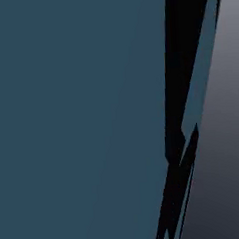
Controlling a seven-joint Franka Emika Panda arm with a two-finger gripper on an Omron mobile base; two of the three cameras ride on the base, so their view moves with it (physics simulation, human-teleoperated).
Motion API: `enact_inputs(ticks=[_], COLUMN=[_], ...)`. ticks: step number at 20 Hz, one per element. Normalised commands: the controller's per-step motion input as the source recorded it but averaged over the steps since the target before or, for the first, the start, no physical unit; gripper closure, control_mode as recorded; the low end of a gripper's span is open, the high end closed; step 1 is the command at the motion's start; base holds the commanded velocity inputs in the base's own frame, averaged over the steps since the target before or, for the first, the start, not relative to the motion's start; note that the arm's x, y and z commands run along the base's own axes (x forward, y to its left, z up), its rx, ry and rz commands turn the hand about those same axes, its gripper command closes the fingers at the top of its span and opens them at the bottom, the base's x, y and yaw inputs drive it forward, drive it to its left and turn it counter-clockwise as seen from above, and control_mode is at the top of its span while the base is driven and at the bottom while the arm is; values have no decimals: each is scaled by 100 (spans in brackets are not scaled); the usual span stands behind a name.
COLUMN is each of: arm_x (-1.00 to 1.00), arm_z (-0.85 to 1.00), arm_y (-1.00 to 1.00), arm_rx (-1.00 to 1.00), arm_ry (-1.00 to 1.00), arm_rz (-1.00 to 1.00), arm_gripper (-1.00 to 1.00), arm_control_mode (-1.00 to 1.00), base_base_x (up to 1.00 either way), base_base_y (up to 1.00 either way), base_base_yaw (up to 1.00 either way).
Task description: Pick the carrot from the counter and place it in the microwave. Then turn on the microwave.
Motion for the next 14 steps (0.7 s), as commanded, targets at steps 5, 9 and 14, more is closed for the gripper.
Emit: enact_inputs(ticks=[5,9,14], arm_x=[12,9,6], arm_z=[-2,-12,-13], arm_y=[0,0,0], arm_rx=[0,0,0], arm_ry=[3,2,2], arm_rz=[0,0,0], arm_gripper=[100,100,100], arm_control_mode=[-100,-100,-100], base_base_x=[0,0,0], base_base_y=[0,0,0], base_base_yaw=[0,0,0])
